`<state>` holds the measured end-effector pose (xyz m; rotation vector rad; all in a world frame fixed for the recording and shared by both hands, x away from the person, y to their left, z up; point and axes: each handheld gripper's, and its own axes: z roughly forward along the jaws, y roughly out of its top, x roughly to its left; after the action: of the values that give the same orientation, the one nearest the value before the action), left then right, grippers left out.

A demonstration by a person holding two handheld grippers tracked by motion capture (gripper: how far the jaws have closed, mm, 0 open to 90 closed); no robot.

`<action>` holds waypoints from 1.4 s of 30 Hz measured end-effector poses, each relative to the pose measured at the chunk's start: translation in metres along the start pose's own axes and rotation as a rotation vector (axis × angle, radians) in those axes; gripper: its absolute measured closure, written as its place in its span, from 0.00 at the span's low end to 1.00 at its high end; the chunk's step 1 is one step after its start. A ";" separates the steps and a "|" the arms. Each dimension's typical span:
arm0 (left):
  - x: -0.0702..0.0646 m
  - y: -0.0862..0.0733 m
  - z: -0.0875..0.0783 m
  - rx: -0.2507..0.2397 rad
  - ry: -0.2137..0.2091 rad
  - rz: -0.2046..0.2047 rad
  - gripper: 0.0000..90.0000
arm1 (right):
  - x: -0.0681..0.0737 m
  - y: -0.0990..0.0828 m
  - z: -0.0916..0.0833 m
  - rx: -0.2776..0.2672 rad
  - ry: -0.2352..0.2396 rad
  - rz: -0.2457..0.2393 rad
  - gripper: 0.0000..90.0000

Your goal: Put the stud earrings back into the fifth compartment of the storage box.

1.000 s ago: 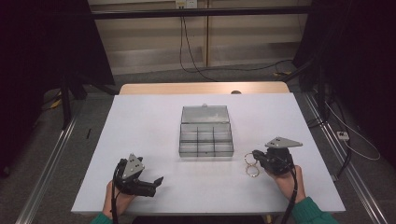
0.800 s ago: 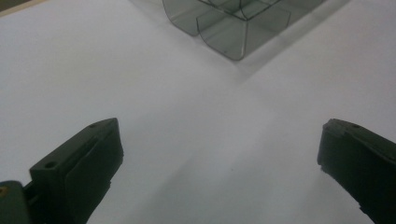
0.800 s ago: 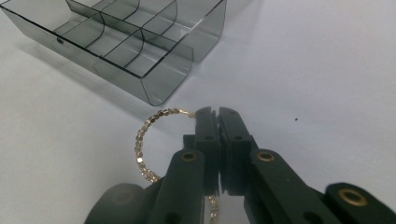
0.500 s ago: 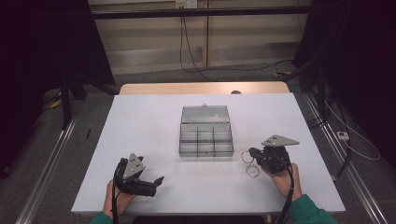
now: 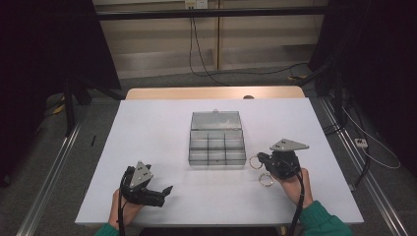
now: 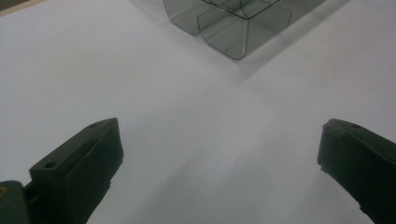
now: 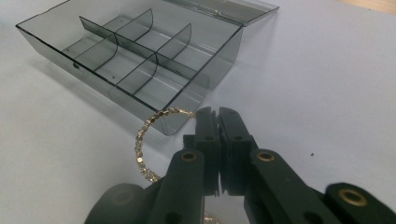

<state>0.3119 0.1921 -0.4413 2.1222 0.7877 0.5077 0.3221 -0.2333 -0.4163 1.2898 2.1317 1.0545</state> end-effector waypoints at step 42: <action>0.001 0.000 -0.001 0.001 0.012 -0.005 0.00 | 0.025 0.038 0.025 -0.069 0.073 -0.025 0.98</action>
<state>0.3121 0.1936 -0.4410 2.1195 0.8008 0.5179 0.3484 -0.1911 -0.4012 1.2078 2.1392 1.1707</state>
